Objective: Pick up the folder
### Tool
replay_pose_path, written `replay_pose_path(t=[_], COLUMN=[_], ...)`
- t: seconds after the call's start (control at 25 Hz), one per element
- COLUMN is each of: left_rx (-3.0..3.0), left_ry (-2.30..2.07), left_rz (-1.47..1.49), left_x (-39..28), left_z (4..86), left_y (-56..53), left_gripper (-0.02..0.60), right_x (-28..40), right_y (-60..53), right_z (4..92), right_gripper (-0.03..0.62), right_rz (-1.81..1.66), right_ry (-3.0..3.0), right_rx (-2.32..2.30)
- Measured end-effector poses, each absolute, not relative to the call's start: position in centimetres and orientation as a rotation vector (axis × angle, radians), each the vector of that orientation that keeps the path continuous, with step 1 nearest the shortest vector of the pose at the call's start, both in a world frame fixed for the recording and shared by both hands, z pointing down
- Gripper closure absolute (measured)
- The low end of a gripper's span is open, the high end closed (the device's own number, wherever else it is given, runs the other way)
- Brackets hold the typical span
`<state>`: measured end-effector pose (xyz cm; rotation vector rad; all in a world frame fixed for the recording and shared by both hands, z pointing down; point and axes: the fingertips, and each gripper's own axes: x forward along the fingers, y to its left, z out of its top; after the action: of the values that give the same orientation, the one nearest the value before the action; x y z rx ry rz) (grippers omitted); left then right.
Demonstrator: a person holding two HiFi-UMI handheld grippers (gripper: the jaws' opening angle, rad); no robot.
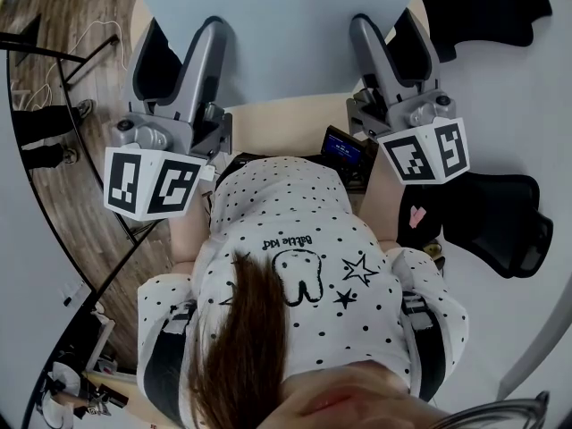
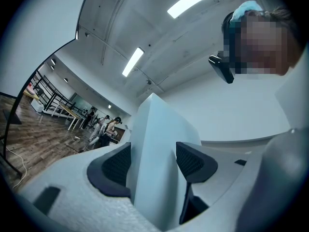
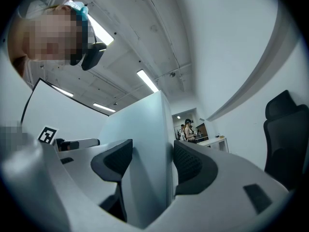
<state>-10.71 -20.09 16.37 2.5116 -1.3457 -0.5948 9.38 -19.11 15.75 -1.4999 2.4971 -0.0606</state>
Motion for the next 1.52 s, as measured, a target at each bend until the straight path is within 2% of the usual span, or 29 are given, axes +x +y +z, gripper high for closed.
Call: replay_pose_path(t=[1.52], left_rx=[2.508], left_ry=[-1.329], left_rz=[-0.589], left_x=[-10.44], left_z=[16.71], left_y=[-19.64], left_gripper=[0.291], right_x=[9.77], right_y=[-18.67], right_z=[16.14], right_gripper=[0.333], right_rz=[-0.072], right_ry=[2.483], right_rx=[-1.524])
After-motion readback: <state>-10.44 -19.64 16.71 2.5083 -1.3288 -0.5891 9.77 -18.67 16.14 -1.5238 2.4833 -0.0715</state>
